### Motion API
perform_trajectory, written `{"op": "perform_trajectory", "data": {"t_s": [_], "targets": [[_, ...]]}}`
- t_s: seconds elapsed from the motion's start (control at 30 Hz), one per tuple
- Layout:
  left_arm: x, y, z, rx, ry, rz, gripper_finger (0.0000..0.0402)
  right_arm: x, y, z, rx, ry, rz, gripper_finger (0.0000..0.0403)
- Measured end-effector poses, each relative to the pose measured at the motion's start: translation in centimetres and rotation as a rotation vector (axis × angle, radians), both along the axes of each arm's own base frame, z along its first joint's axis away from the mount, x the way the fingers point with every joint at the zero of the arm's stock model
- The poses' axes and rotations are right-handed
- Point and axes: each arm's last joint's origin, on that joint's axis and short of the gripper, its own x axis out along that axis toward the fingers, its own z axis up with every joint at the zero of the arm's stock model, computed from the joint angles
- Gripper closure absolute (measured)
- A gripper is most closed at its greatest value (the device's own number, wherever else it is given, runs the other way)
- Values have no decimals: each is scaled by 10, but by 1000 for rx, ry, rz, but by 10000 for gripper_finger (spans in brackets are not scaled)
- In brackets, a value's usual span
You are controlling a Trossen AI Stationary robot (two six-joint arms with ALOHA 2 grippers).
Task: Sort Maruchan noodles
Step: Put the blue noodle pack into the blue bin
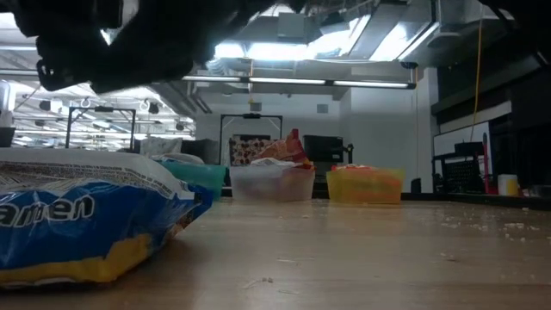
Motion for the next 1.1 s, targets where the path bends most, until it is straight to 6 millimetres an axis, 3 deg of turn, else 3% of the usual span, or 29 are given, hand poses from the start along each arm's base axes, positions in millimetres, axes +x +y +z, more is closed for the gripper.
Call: {"op": "perform_trajectory", "data": {"t_s": [0.17, 0.63, 1.1], "targets": [[2, 0, 4, 36, -57, 31, 319, -1, 11, 2, 12, -20, 22, 217], [3, 4, 5, 145, -97, 96, 319, 1, 6, 2, -11, -29, -69, 217], [3, 7, 8, 253, -138, 194, 319, -8, 12, -6, 59, 118, -52, 217]]}}
